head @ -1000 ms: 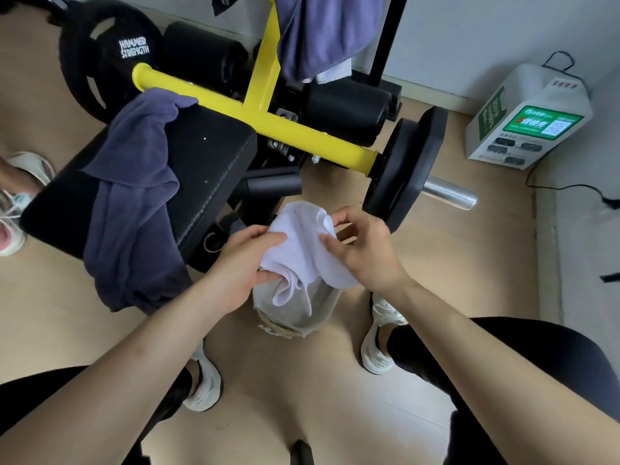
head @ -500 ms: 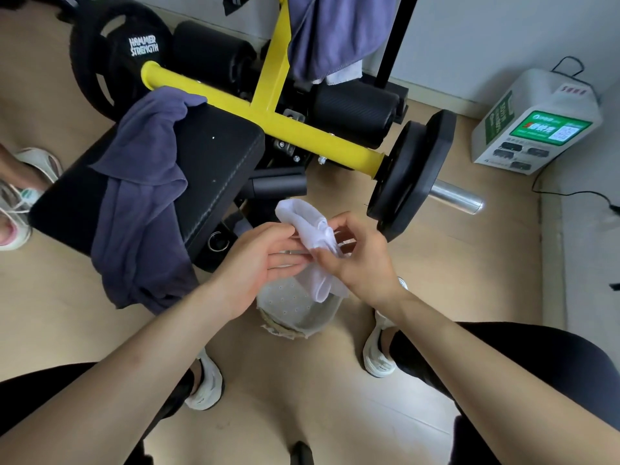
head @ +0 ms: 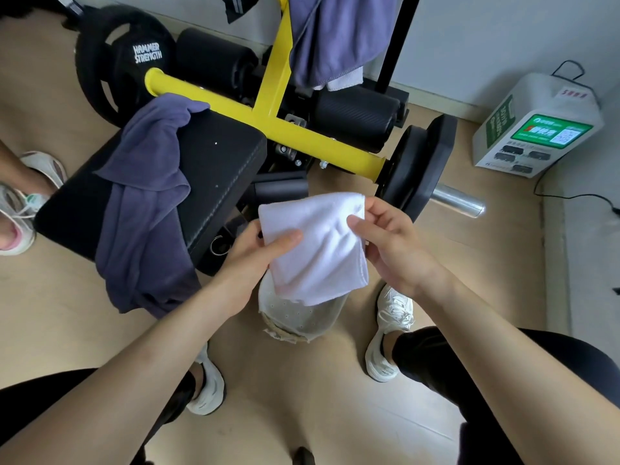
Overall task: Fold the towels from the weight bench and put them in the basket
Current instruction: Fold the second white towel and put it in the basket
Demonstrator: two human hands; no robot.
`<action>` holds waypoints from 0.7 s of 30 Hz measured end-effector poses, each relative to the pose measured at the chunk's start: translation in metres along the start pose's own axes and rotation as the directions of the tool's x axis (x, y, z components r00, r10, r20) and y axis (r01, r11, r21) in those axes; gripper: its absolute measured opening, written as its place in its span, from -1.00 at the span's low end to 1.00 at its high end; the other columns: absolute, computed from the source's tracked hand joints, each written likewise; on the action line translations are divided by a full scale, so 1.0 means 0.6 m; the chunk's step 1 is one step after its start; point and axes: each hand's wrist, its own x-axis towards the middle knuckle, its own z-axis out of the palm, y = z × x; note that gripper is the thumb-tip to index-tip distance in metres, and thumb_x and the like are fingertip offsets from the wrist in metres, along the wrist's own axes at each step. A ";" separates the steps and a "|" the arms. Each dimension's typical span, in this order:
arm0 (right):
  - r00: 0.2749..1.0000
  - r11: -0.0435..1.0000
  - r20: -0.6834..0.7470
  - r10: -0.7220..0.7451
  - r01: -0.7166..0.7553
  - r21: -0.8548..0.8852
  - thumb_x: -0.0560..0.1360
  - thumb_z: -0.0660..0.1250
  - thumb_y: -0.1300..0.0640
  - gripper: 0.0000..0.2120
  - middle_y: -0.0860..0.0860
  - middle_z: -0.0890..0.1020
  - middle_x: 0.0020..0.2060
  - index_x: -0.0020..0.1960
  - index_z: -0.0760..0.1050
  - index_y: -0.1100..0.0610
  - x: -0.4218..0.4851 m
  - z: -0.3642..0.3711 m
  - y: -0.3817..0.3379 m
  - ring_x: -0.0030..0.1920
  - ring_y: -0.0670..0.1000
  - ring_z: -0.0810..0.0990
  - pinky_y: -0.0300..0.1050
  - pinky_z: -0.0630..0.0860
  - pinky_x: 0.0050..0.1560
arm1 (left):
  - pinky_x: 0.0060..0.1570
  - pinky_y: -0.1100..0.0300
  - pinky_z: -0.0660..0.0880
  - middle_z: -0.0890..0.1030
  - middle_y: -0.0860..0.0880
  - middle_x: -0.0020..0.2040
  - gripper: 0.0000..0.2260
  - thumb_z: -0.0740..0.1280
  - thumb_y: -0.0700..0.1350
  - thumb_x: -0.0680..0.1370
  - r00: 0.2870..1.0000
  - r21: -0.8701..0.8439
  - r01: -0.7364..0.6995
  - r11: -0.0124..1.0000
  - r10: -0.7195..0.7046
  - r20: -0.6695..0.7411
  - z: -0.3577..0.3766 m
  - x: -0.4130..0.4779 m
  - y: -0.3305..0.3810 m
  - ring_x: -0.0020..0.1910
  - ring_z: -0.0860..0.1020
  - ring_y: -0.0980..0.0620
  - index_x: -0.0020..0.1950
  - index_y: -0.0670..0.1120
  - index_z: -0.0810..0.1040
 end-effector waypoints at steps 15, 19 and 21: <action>0.979 0.684 0.179 -0.097 0.197 -0.702 0.39 0.57 0.11 -0.38 -0.01 0.33 0.28 0.38 0.46 -0.16 -0.013 0.009 0.030 0.37 -0.03 0.35 -0.01 0.44 0.37 | -0.13 0.04 0.58 0.67 -0.07 -0.04 -0.80 0.50 -0.07 0.53 0.945 0.255 -0.097 0.962 0.169 -0.280 0.009 -0.001 0.009 -0.03 0.66 -0.05 0.06 -0.08 0.56; 0.995 0.545 0.084 -0.052 0.099 -0.833 0.39 0.57 0.10 -0.28 -0.05 0.24 0.15 0.47 0.37 -0.15 -0.011 0.015 0.036 0.23 -0.07 0.33 -0.30 0.33 0.25 | 0.00 0.08 0.60 0.63 0.12 0.15 -0.45 0.60 0.00 0.37 0.983 0.390 -0.101 0.915 0.152 -0.104 0.002 -0.003 0.006 0.14 0.62 0.05 0.31 0.13 0.48; 0.997 0.496 0.055 -0.059 0.077 -0.865 0.39 0.57 0.09 -0.26 -0.05 0.21 0.13 0.48 0.35 -0.12 -0.009 0.018 0.040 0.21 -0.05 0.32 -0.33 0.31 0.22 | 0.13 0.03 0.57 0.54 0.22 0.28 -0.19 0.62 0.04 0.29 0.988 0.539 -0.124 0.833 0.152 -0.007 -0.001 -0.009 0.001 0.24 0.54 0.11 0.46 0.24 0.33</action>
